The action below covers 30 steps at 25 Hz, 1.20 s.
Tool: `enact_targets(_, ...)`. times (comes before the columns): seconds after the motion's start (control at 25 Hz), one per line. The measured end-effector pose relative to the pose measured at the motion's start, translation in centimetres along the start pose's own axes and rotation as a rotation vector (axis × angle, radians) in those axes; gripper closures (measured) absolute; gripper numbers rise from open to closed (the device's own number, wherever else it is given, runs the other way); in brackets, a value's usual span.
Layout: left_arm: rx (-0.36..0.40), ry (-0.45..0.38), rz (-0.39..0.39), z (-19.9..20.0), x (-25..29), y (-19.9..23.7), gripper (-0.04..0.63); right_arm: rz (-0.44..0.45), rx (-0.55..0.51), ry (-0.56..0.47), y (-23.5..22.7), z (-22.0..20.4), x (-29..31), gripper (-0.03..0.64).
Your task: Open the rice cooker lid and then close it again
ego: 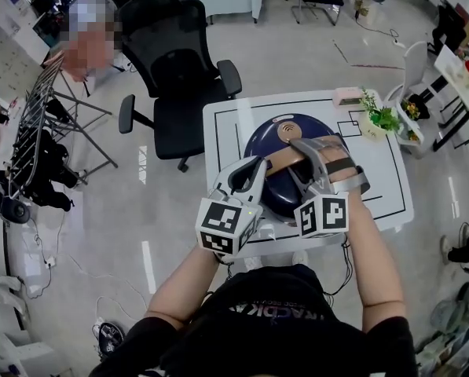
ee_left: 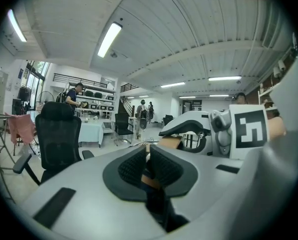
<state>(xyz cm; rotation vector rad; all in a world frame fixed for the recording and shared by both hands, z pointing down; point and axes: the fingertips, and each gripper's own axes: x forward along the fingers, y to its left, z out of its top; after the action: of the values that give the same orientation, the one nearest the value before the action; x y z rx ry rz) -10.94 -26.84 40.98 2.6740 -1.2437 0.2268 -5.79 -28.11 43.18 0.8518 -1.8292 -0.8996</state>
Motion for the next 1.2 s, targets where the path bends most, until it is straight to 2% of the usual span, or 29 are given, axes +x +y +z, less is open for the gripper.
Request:
enact_targets(0.08, 0.01, -0.009, -0.038, 0.4, -0.3, -0.4, 0.504, 0.002, 0.011, 0.002, 0.1, 0.0, 0.1, 0.437)
enact_targets(0.12, 0.015, -0.018, -0.053, 0.8, -0.4, -0.5, 0.496, 0.005, 0.016, 0.005, 0.1, 0.0, 0.1, 0.437)
enact_targets(0.4, 0.053, -0.065, -0.114, 2.9, -1.8, -0.4, 0.48, 0.005, 0.047, 0.024, -0.5, -0.3, 0.2, 0.436)
enact_targets(0.72, 0.062, -0.118, -0.131, 4.7, -3.3, -0.5, 0.477, -0.018, 0.182, -0.027, -2.6, -0.7, -0.6, 0.436)
enact_targets(0.96, 0.047, -0.16, -0.093, 6.0, -3.7, -1.1, 0.463, -0.035, 0.283, -0.098, -4.5, -1.2, -1.6, 0.436)
enact_targets(1.2, 0.024, -0.212, -0.009, 7.8, -4.2, -1.7, 0.46, -0.043, 0.406, -0.193, -7.1, -2.3, -2.9, 0.436)
